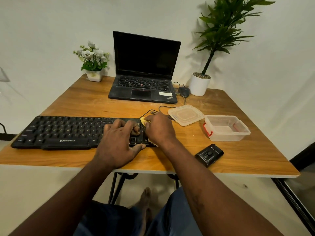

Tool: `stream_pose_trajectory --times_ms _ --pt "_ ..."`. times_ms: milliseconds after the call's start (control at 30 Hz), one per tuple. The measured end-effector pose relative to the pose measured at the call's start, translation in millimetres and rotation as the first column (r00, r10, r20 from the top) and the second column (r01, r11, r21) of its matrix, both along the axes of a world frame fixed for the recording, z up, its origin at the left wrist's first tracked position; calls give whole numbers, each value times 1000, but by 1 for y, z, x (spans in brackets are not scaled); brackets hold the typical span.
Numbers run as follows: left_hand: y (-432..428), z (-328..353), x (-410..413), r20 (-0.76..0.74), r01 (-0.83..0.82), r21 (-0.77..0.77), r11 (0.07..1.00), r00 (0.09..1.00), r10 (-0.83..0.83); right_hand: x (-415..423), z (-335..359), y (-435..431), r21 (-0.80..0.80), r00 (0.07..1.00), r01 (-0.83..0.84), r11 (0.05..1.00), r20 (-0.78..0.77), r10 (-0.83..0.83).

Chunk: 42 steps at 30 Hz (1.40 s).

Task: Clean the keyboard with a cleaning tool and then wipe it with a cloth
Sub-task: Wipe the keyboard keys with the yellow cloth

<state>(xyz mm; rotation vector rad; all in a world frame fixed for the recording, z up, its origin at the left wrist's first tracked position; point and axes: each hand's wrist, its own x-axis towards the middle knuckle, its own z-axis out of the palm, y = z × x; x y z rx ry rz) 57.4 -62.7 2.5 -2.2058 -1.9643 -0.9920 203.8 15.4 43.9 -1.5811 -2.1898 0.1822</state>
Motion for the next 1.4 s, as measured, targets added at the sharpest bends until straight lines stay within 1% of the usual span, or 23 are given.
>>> stream_pose_trajectory --times_ms 67,200,300,367,400,433,467,500,567,600,633,667,767,967,1033,1100,1167,1233,1300,1400 --pt "0 0 1 -19 -10 2 1000 1000 10 -1 -3 -10 7 998 -37 999 54 36" --pt "1 -1 0 -71 -18 17 1000 997 19 9 -5 -33 -13 991 -85 996 105 86" --pt "0 -2 -1 -82 -14 5 1000 997 15 19 -2 -53 -44 973 -162 986 159 167" --pt "0 -4 -2 -88 -11 0 1000 996 11 27 1 -57 -99 959 -222 970 157 235" --pt "0 -4 -2 -85 -8 1 1000 996 8 33 3 -55 -126 959 -236 963 130 252" --pt "1 -3 -2 -80 -7 2 1000 997 7 38 5 -48 -143 967 -229 963 81 242" --pt "1 -3 -2 -76 -3 -2 1000 997 3 42 7 -39 -146 981 -187 971 14 191" --pt "1 -2 -2 -73 1 -6 1000 997 -2 47 9 -28 -136 993 -111 985 -61 103" --pt "1 -2 -2 -72 6 -7 1000 997 -6 52 12 -3 -78 978 72 994 -193 -86" --pt "1 -1 -3 -70 6 -8 1000 998 -7 51 12 8 -47 964 129 991 -228 -136" --pt "1 -1 -3 -66 6 -10 1000 998 -7 48 10 18 -35 958 149 988 -241 -153" --pt "1 -2 -3 -64 5 -12 1000 998 -6 44 8 25 -50 962 139 989 -229 -147" --pt "1 -1 -2 -71 -1 -11 1000 997 0 30 0 30 -136 988 61 989 -129 -79" --pt "2 -4 -4 -83 -15 -9 1000 996 14 41 -4 -11 -82 998 -31 996 -61 26" --pt "2 -4 -3 -91 -17 -15 1000 996 16 49 -5 -29 -82 999 -38 996 -11 38" --pt "2 -4 -2 -105 -17 -5 1000 994 17 57 -4 -39 -116 998 -52 992 29 55" --pt "2 -4 -2 -101 -15 2 1000 995 15 61 -3 -39 -128 999 -25 992 -31 21" --pt "2 -3 -2 -89 -6 -16 1000 996 5 61 -5 -39 -86 991 42 995 -122 -52" --pt "2 -3 0 -91 -3 -22 1000 996 1 55 -13 -53 -60 988 78 995 -128 -85" --pt "3 -4 2 -95 -2 -15 1000 996 1 54 -28 -86 -32 993 41 999 -113 -44"
